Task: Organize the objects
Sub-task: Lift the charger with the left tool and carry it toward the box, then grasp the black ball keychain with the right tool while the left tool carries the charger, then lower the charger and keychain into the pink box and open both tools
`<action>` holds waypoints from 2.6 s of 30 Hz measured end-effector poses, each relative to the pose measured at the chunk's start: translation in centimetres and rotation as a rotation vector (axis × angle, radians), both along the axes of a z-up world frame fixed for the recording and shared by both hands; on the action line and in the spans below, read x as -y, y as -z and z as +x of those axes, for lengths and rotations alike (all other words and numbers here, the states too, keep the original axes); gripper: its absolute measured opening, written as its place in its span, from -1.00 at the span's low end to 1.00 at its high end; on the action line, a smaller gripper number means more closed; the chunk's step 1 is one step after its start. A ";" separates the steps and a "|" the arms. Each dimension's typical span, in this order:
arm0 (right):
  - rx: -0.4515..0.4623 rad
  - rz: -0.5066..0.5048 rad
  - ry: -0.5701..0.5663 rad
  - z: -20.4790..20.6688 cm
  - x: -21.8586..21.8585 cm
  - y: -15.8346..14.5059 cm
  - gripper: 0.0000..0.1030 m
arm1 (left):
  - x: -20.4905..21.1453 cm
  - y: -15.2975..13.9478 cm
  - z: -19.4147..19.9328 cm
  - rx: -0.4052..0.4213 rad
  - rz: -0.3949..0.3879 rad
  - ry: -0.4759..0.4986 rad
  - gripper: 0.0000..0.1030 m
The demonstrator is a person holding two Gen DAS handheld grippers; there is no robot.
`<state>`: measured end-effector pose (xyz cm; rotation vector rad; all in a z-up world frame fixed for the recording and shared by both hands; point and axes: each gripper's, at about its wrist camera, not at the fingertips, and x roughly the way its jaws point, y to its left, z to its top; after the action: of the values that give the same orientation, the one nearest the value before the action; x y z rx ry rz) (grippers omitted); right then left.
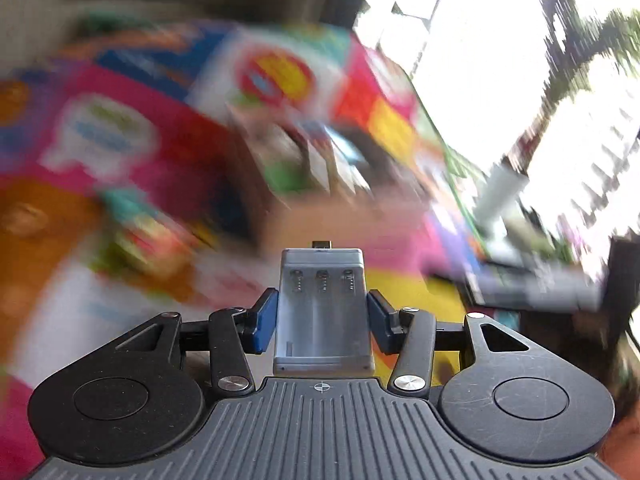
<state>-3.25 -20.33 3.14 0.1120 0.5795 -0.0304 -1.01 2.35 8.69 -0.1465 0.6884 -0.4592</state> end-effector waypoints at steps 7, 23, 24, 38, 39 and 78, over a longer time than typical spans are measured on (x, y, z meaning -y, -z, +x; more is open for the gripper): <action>-0.049 -0.046 -0.297 0.6 -9.0 -1.1 1.00 | -11.9 -1.7 -0.4 0.086 -0.110 -0.375 0.02; -0.186 -0.125 -0.521 4.8 -19.6 0.4 -0.31 | -13.7 2.8 -0.7 -0.043 -0.135 -0.318 0.02; -0.162 -0.124 -0.511 4.2 -19.0 -0.3 -0.37 | -13.2 2.8 -0.5 -0.045 -0.129 -0.302 0.02; 0.098 -0.068 -0.176 -1.5 -4.2 -7.5 -0.39 | 2.4 -3.7 9.2 0.079 -0.144 -0.036 0.02; 0.101 -0.063 -0.158 -1.3 -3.7 -7.4 -0.39 | 3.5 -3.0 10.5 0.053 -0.157 -0.041 0.02; -0.128 -0.069 -0.183 4.7 -6.0 0.2 1.00 | -10.4 4.9 6.9 -0.118 -0.208 -0.304 -0.05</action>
<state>1.43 -14.30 2.96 -0.0102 0.7139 0.1210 5.89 12.80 3.80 -0.4709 0.7191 -0.2296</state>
